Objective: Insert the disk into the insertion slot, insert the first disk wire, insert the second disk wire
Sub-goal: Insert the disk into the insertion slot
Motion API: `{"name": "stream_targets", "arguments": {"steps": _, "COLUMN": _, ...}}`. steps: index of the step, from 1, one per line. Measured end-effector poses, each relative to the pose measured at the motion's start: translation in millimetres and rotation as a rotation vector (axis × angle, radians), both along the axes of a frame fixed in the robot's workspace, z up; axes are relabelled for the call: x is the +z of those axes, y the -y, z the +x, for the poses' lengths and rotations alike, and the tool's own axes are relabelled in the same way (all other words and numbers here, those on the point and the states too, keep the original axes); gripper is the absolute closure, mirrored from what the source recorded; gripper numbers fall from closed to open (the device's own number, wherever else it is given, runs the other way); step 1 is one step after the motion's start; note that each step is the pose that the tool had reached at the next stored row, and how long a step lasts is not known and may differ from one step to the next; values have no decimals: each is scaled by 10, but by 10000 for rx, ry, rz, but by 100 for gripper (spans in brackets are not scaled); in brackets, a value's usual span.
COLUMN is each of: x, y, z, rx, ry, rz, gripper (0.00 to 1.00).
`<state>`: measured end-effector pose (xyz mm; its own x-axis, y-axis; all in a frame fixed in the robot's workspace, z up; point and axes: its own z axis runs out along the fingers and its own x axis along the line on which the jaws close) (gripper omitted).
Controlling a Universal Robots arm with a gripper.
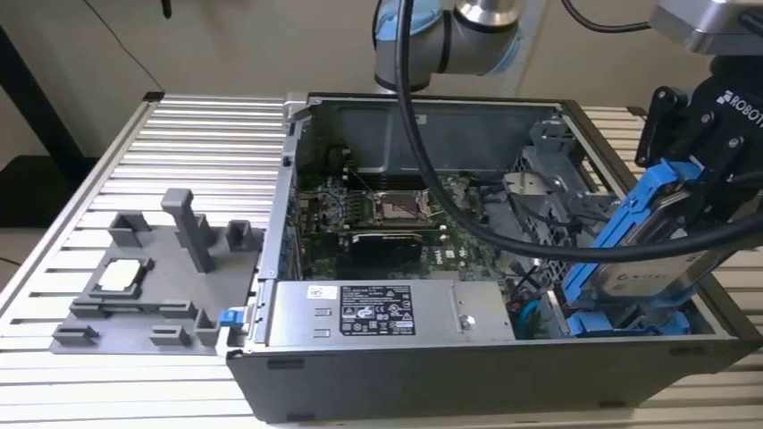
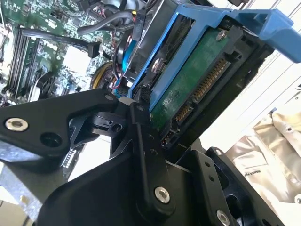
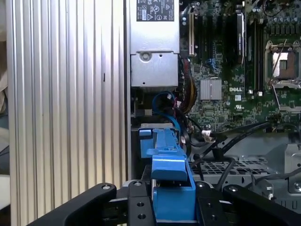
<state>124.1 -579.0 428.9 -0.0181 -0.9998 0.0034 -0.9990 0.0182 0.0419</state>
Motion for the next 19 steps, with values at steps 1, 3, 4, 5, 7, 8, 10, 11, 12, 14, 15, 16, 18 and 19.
{"name": "stream_targets", "arguments": {"steps": 1, "x": -18, "y": 0, "z": 1, "rx": 0, "ry": 0, "rz": 0, "gripper": 67}}
{"name": "stream_targets", "arguments": {"steps": 3, "x": -54, "y": -1, "z": 2, "rx": -1, "ry": 0, "rz": 0, "gripper": 67}}
{"name": "stream_targets", "arguments": {"steps": 4, "x": -71, "y": -3, "z": 3, "rx": 0, "ry": 0, "rz": 0, "gripper": 67}}
{"name": "stream_targets", "arguments": {"steps": 5, "x": -84, "y": -6, "z": 3, "rx": 0, "ry": 0, "rz": -1, "gripper": 67}}
{"name": "stream_targets", "arguments": {"steps": 7, "x": -97, "y": -12, "z": 4, "rx": 0, "ry": 0, "rz": 8, "gripper": 67}}
{"name": "stream_targets", "arguments": {"steps": 8, "x": -99, "y": -17, "z": 5, "rx": 0, "ry": 0, "rz": 10, "gripper": 67}}
{"name": "stream_targets", "arguments": {"steps": 10, "x": -111, "y": -25, "z": 7, "rx": 0, "ry": 0, "rz": 13, "gripper": 67}}
{"name": "stream_targets", "arguments": {"steps": 11, "x": -119, "y": -31, "z": 8, "rx": -1, "ry": 0, "rz": 14, "gripper": 67}}
{"name": "stream_targets", "arguments": {"steps": 12, "x": -126, "y": -34, "z": 11, "rx": 0, "ry": 0, "rz": 14, "gripper": 67}}
{"name": "stream_targets", "arguments": {"steps": 14, "x": -138, "y": -38, "z": 23, "rx": 1, "ry": 0, "rz": 13, "gripper": 67}}
{"name": "stream_targets", "arguments": {"steps": 15, "x": -145, "y": -39, "z": 26, "rx": 0, "ry": 0, "rz": 14, "gripper": 67}}
{"name": "stream_targets", "arguments": {"steps": 16, "x": -153, "y": -41, "z": 29, "rx": 0, "ry": 0, "rz": 13, "gripper": 67}}
{"name": "stream_targets", "arguments": {"steps": 18, "x": -174, "y": -44, "z": 30, "rx": -2, "ry": 0, "rz": 14, "gripper": 67}}
{"name": "stream_targets", "arguments": {"steps": 19, "x": -184, "y": -46, "z": 31, "rx": -1, "ry": 0, "rz": 14, "gripper": 67}}
